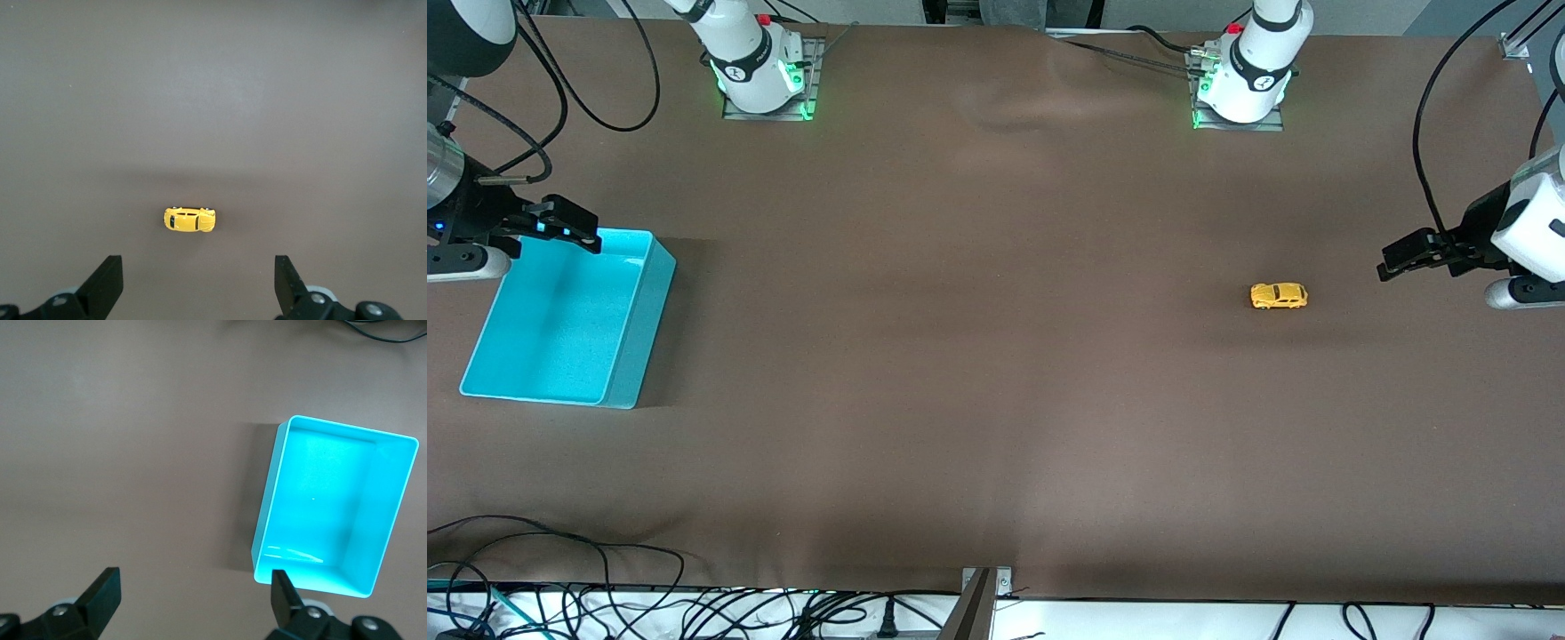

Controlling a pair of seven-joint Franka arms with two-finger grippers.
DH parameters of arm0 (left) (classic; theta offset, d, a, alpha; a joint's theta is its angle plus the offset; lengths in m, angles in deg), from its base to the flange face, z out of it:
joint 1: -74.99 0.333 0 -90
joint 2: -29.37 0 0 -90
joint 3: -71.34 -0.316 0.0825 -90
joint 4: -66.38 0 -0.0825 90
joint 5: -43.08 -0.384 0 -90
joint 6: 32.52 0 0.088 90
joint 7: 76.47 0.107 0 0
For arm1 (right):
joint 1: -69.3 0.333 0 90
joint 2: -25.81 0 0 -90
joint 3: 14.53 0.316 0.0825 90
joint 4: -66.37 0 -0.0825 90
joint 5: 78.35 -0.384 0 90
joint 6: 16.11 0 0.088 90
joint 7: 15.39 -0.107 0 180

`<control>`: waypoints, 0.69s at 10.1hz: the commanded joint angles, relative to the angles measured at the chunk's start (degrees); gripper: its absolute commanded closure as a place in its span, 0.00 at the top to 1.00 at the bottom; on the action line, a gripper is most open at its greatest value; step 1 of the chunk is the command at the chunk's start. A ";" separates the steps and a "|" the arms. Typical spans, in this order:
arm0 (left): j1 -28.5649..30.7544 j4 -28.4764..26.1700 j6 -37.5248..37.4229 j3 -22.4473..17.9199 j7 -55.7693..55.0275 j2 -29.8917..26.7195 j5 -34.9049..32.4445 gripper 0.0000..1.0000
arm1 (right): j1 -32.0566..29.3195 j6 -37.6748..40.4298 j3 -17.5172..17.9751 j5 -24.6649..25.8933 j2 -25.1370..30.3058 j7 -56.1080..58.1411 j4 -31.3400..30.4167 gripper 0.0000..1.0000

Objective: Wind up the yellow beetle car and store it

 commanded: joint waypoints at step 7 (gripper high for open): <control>0.04 -1.52 -0.63 -0.55 1.91 0.68 -1.02 1.00 | -0.07 -0.04 -0.03 0.65 0.60 1.64 -0.97 1.00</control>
